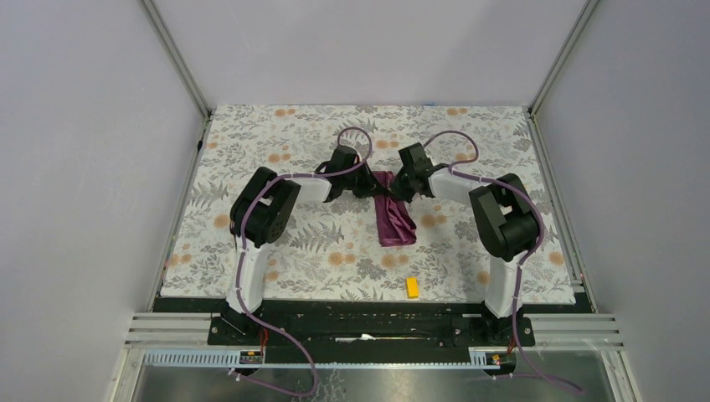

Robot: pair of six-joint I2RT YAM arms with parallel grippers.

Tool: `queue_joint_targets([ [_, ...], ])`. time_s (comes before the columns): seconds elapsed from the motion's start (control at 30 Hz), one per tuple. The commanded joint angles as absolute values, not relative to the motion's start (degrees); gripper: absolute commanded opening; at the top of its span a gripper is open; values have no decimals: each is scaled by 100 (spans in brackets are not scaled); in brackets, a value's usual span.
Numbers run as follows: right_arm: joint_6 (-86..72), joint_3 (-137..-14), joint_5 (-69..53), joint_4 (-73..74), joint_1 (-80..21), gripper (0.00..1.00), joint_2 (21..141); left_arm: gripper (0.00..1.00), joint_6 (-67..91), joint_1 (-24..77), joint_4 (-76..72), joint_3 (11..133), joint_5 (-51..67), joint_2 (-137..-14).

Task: Fold the napkin into a case and place the utensils inside
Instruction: Fold the 2/3-rectangle-folded napkin at the center of the board.

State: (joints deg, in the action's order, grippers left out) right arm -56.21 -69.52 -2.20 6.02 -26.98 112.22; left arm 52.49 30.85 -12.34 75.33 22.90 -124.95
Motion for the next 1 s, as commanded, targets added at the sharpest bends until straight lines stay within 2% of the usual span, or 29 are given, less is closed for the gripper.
queue_joint_targets([
  [0.0,-6398,-6966,-638,56,-2697,0,10836,0,5123,3120,-1265,7378,2256,-12577],
  [0.37,-7577,-6238,-1375,-1216,-2325,0,11340,0,4796,3129,-1125,7415,2190,-12607],
  [0.4,-7595,-6199,-1401,-1276,-2295,0,11411,3,4724,3120,-1054,7400,2174,-12572],
  [0.47,-7575,-6107,-1395,-1289,-2248,0,11479,17,4625,3086,-964,7334,2163,-12344],
  [0.53,-7543,-5994,-1368,-1302,-2197,0,11492,36,4516,3044,-761,7334,2156,-11997],
  [0.57,-7529,-5964,-1389,-1316,-2181,0,11507,42,4411,3034,-563,7427,2161,-11788],
  [0.6,-7518,-5960,-1396,-1325,-2170,0,11532,46,4295,3028,-252,7569,2195,-11652],
  [0.73,-7431,-6040,-1418,-1279,-2162,0,11597,51,4157,3015,155,7560,2284,-11066],
  [0.77,-7404,-6134,-1487,-1217,-2162,0,11646,56,4139,3014,269,7476,2171,-10919],
  [0.8,-7362,-6228,-1542,-1087,-2158,0,11690,82,4109,3015,375,7397,2091,-10821],
  [0.83,-7317,-6295,-1563,-998,-2160,0,11700,93,4046,3015,476,7314,2020,-10763],
  [0.87,-7315,-6316,-1553,-952,-2156,0,11685,96,3991,3021,546,7252,1951,-10750],
  [0.97,-7399,-6303,-1521,-932,-2162,0,11630,95,3927,3034,501,7171,2136,-10972],
])
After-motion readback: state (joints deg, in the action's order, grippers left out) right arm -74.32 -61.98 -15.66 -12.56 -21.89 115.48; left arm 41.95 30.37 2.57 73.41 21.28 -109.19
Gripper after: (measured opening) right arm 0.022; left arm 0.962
